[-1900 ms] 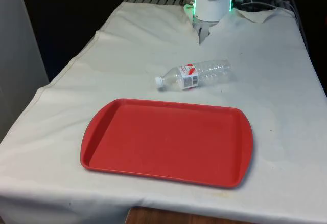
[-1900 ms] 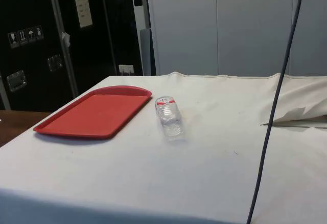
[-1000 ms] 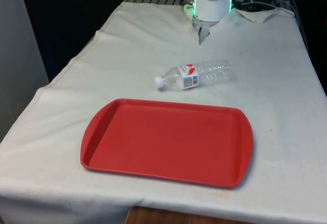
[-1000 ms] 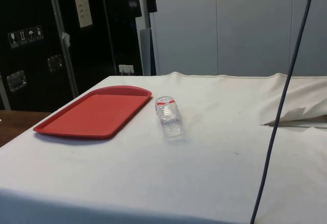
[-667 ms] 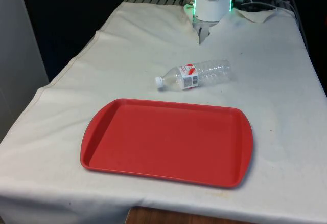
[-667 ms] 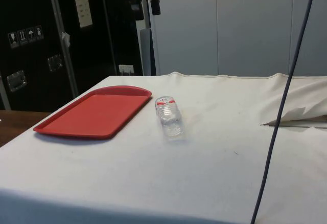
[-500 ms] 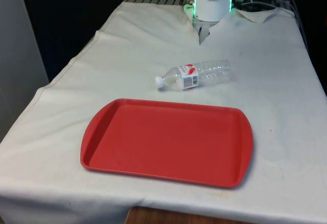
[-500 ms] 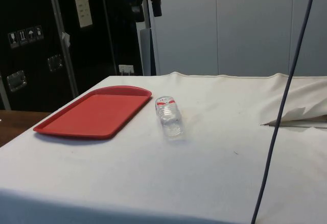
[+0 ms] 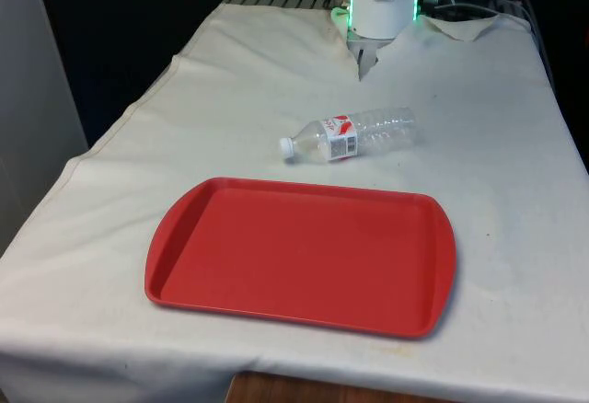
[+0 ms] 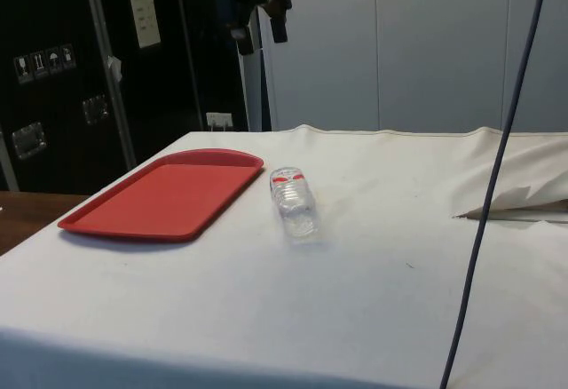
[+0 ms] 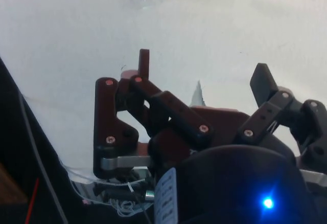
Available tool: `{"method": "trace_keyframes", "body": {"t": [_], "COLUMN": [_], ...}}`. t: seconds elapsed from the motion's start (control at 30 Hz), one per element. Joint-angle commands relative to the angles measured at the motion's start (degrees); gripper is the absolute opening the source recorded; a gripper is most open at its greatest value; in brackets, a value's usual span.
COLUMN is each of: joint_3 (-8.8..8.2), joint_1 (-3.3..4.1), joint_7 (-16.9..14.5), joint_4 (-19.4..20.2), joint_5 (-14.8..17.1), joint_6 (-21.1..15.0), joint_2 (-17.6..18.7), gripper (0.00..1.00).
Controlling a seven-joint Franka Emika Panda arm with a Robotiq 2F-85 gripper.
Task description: Place the bottle upright on the tray.
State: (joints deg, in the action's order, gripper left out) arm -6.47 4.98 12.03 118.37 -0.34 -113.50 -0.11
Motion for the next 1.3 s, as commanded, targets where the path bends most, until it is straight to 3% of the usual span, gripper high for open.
{"method": "trace_keyframes", "body": {"t": [0.0, 0.67, 1.27], "joint_3": [-0.06, -0.74, -2.46], "joint_1": [-0.06, -0.34, -0.4], "joint_7": [0.57, 5.61, 6.88], "joint_4": [0.34, 1.78, 1.66], "joint_5": [0.4, 0.86, 2.01], "joint_6": [-0.8, -2.86, -3.38], "joint_2": [0.11, 2.64, 4.76], "gripper": [1.0, 1.0, 1.0]}}
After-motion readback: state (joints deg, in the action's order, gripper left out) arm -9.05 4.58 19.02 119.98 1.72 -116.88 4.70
